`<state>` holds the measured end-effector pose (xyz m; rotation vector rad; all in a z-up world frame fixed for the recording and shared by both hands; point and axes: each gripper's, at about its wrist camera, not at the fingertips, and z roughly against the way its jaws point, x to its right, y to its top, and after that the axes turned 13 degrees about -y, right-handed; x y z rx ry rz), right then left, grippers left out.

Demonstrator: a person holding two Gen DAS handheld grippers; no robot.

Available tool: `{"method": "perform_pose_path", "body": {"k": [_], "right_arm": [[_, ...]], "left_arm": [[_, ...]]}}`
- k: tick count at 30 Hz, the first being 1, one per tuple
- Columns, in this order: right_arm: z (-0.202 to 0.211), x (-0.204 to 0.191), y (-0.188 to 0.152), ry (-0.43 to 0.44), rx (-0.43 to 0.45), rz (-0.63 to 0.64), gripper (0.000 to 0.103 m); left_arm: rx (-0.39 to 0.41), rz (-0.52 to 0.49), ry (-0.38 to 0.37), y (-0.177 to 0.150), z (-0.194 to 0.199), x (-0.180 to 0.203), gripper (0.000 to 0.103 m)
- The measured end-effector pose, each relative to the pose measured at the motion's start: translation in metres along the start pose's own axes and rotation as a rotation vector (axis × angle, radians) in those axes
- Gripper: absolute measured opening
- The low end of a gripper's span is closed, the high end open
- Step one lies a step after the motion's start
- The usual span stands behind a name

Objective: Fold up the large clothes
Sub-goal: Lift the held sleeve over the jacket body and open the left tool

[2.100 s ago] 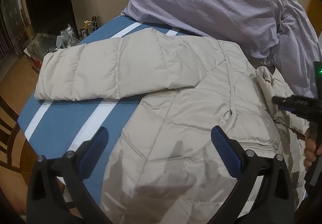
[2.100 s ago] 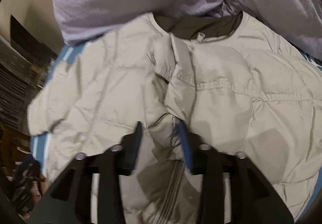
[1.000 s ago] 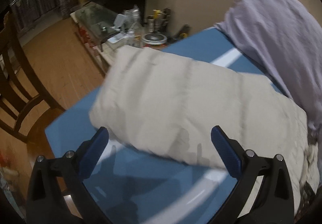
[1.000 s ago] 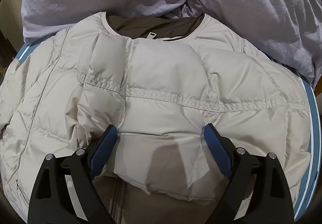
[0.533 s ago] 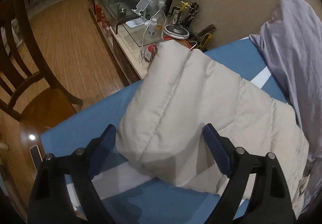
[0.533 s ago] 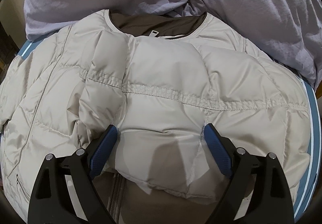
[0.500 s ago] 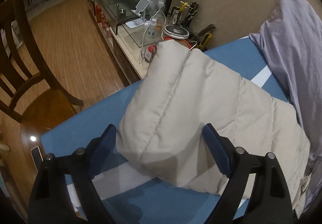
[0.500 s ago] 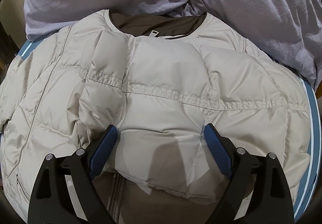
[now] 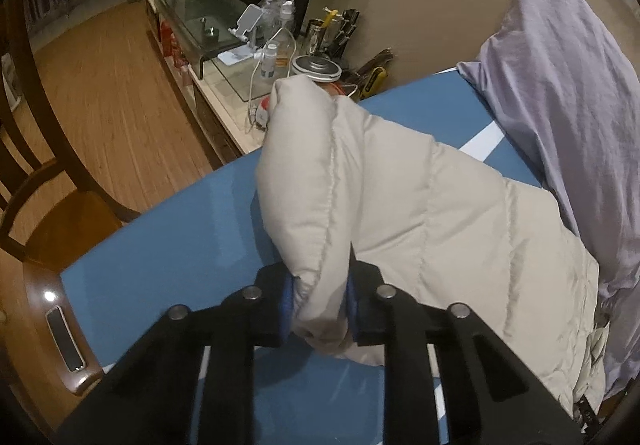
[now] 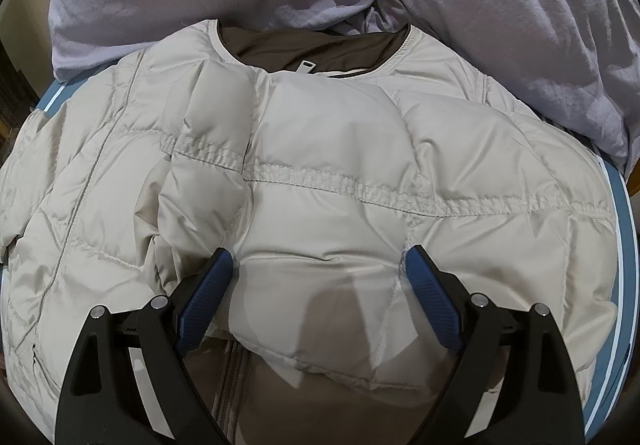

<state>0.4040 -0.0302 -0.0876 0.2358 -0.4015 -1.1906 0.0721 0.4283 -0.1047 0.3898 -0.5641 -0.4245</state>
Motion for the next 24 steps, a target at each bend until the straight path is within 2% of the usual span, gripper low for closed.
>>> {"method": "perform_pose_path", "body": {"k": [4, 12, 17, 24], "right_arm": [[0.002, 0.002, -0.001, 0.006, -0.001, 0.003, 0.09], [0.013, 0.003, -0.009, 0.006, 0.004, 0.014, 0.09], [0.022, 0.008, -0.017, 0.025, 0.007, 0.008, 0.09], [0.039, 0.02, -0.03, 0.032, 0.02, -0.003, 0.09]], "left_arm": [[0.03, -0.054, 0.002, 0.003, 0.014, 0.02, 0.019], [0.085, -0.171, -0.087, 0.012, 0.048, 0.078, 0.019], [0.108, -0.26, -0.197, 0.013, 0.071, 0.132, 0.019], [0.087, -0.369, -0.36, -0.003, 0.091, 0.208, 0.019]]}}
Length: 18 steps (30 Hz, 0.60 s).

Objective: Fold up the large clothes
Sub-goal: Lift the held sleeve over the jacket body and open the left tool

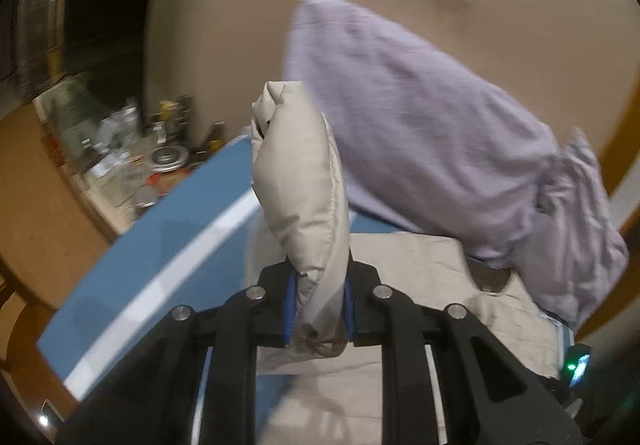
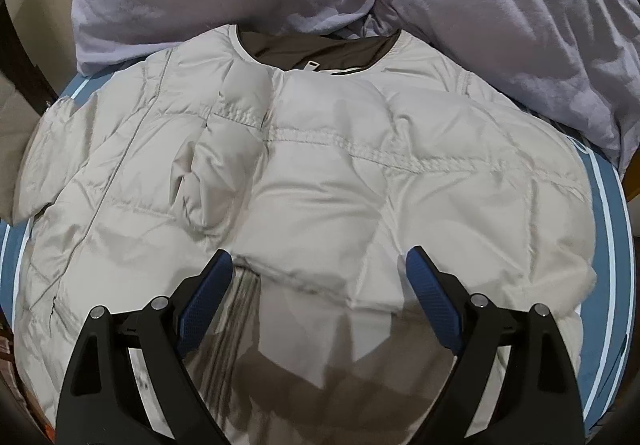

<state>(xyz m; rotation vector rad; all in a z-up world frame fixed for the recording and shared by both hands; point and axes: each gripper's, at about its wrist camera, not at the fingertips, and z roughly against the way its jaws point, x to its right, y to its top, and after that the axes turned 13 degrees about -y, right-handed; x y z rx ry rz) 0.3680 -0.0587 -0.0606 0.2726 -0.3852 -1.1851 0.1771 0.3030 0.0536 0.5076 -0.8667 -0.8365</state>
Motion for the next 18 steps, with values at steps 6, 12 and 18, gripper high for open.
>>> {"method": "perform_pose_path", "body": {"k": [6, 12, 18], "right_arm": [[0.011, 0.016, -0.012, -0.002, 0.006, -0.017, 0.09], [0.019, 0.036, -0.022, -0.016, 0.009, -0.051, 0.09], [0.021, 0.057, -0.03, -0.043, 0.007, -0.085, 0.09]], "left_arm": [[-0.031, -0.084, -0.139, -0.005, -0.012, 0.064, 0.019], [-0.092, -0.159, -0.269, -0.019, -0.037, 0.125, 0.019], [-0.189, -0.198, -0.321, -0.046, -0.074, 0.168, 0.019]]}}
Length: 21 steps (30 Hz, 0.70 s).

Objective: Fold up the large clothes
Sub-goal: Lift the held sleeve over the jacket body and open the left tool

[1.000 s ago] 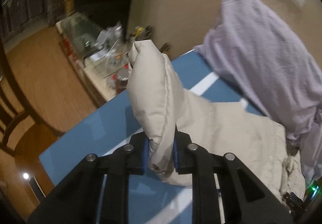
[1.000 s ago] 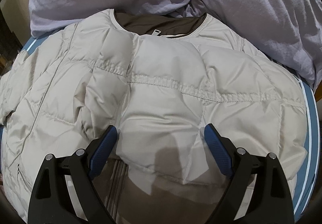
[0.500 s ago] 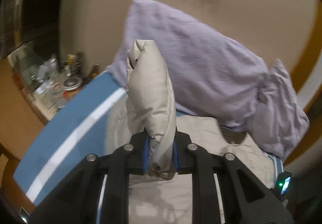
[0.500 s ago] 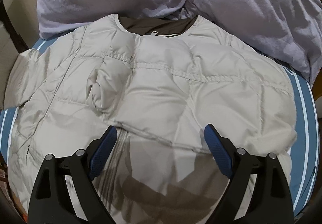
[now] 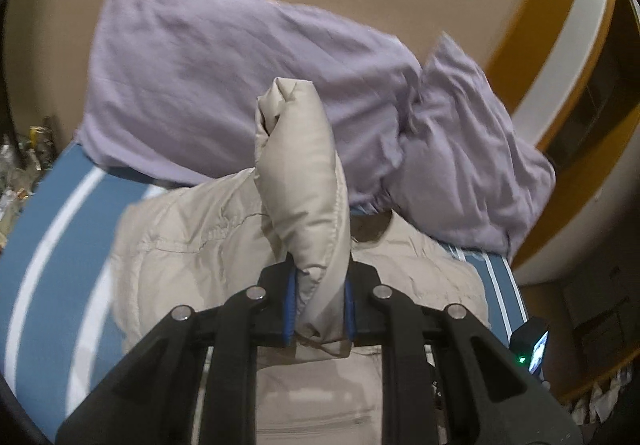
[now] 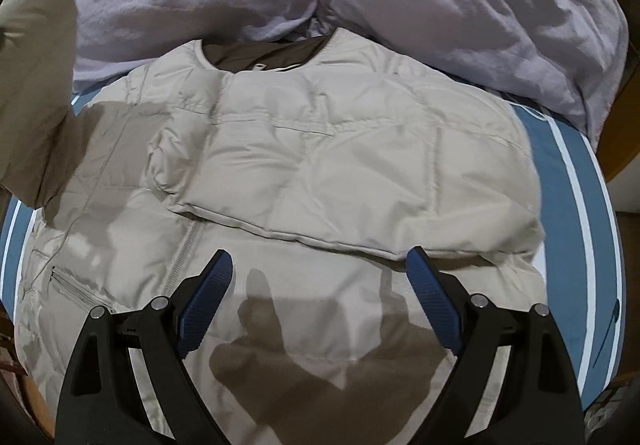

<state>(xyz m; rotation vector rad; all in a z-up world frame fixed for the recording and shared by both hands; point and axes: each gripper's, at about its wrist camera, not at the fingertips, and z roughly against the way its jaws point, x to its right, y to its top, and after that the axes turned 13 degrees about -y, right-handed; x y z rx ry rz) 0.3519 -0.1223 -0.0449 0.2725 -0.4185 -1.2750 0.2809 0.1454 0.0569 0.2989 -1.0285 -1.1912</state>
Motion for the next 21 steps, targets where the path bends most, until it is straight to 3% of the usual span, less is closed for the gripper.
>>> {"method": "perform_pose_path", "body": {"k": [9, 15, 21], "right_arm": [[-0.003, 0.024, -0.006, -0.023, -0.016, -0.05, 0.09], [-0.008, 0.031, -0.009, -0.028, -0.034, -0.07, 0.09], [-0.01, 0.032, -0.009, -0.026, -0.038, -0.075, 0.09]], "left_arm": [[-0.186, -0.025, 0.017, -0.037, -0.083, 0.018, 0.019], [-0.276, -0.064, 0.038, -0.06, -0.109, 0.027, 0.02], [-0.284, -0.081, 0.034, -0.062, -0.109, 0.029, 0.038]]}}
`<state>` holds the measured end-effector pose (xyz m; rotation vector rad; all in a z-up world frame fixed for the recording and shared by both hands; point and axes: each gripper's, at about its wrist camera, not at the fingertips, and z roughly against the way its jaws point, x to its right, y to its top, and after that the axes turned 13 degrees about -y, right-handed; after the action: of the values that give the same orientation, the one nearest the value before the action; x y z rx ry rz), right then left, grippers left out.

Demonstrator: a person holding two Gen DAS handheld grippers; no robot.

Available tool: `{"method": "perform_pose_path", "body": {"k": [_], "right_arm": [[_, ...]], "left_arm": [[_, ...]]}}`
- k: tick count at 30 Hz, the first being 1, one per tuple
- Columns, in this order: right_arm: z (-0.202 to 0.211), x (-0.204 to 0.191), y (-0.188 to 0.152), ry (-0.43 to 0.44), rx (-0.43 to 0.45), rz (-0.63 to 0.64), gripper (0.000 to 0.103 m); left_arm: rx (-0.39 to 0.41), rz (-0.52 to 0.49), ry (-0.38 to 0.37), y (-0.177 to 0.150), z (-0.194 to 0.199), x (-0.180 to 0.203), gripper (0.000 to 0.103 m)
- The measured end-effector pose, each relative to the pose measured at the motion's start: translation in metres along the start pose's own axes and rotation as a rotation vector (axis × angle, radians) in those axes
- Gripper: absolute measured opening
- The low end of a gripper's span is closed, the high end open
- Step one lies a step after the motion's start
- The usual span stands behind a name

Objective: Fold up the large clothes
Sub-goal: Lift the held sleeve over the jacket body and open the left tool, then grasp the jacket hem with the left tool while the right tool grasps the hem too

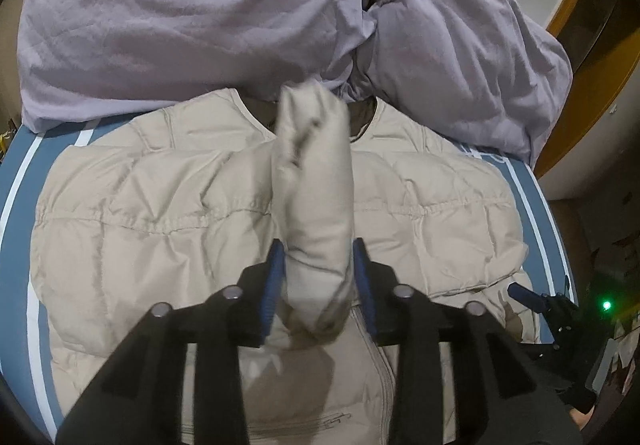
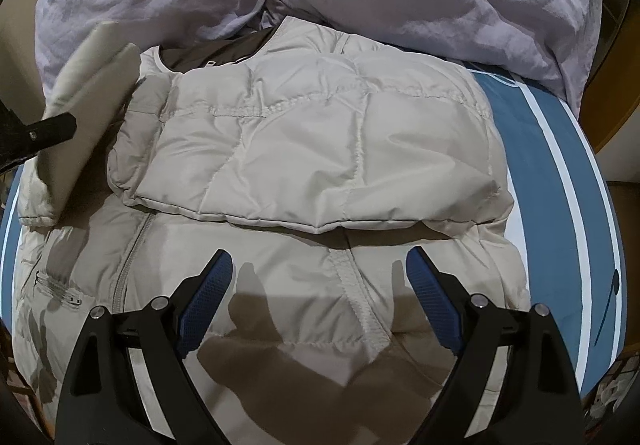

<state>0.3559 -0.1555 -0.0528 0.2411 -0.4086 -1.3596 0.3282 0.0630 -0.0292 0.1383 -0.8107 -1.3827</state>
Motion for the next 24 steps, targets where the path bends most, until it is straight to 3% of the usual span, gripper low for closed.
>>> {"method": "perform_pose_path", "body": {"k": [4, 8, 24], "right_arm": [[-0.001, -0.001, 0.002, 0.001, -0.002, -0.003, 0.09], [0.0, -0.002, 0.004, 0.002, 0.0, -0.005, 0.09], [-0.003, 0.009, -0.004, -0.014, -0.02, -0.034, 0.09]], "left_arm": [[0.028, -0.004, 0.008, 0.007, 0.009, -0.004, 0.048], [0.029, 0.019, 0.03, 0.011, 0.007, -0.014, 0.048], [-0.112, 0.035, 0.073, -0.009, -0.062, -0.023, 0.049]]}}
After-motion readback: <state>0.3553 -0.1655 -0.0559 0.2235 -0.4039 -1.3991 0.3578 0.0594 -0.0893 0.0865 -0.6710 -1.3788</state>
